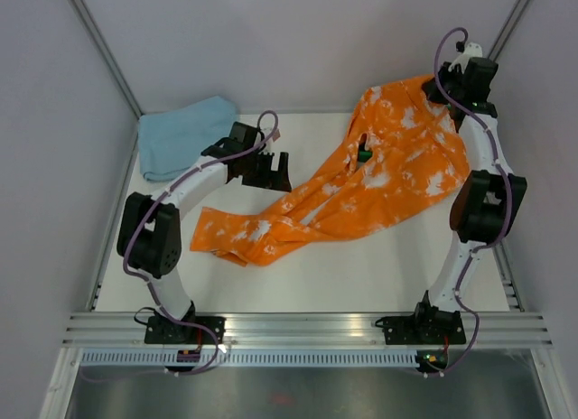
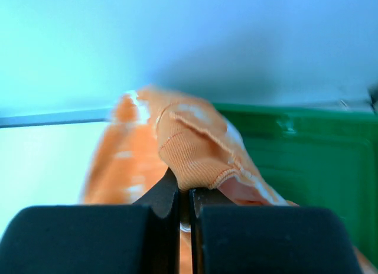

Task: Fold and stack the trousers
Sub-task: Move the trousers to the center of the board

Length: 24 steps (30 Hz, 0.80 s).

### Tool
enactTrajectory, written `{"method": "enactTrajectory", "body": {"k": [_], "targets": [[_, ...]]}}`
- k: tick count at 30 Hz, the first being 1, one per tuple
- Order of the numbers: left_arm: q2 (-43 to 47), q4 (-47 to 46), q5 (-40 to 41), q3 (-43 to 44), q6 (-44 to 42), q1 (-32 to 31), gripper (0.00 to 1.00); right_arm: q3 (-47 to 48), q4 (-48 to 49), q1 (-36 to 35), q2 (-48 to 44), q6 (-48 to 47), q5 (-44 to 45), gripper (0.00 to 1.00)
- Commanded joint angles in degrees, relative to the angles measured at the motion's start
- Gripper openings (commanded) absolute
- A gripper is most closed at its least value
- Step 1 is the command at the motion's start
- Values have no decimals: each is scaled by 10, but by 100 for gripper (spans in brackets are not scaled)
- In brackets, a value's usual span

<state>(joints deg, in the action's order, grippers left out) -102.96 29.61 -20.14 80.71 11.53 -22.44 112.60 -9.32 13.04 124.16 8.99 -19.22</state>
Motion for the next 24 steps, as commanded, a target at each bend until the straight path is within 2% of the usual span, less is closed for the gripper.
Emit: {"method": "enactTrajectory", "body": {"k": [1,2,4,10,16,19,22,24], "targets": [[33,-44,-24,-44,-70,-37,97,-78,37,-55,-161,19,-57,0],[35,-53,-31,-65,-75,-39,97,-102,27,-63,-215,16,-53,0],[35,-81,-38,-82,-77,-39,97,-162,11,-85,-266,15,-39,0],[-15,-89,37,-92,-51,-39,97,-277,-32,-92,-450,37,-32,0],[-35,-106,-8,-121,-48,-48,95,-334,-97,-92,-564,60,2,0],[-44,-104,-24,-126,-25,-65,91,-349,-121,-92,-610,74,34,0],[-57,-98,12,-128,-29,-94,84,-353,-149,-91,-634,78,51,0],[-67,-92,33,-125,-22,-99,71,-351,-182,-91,-638,79,66,0]]}}
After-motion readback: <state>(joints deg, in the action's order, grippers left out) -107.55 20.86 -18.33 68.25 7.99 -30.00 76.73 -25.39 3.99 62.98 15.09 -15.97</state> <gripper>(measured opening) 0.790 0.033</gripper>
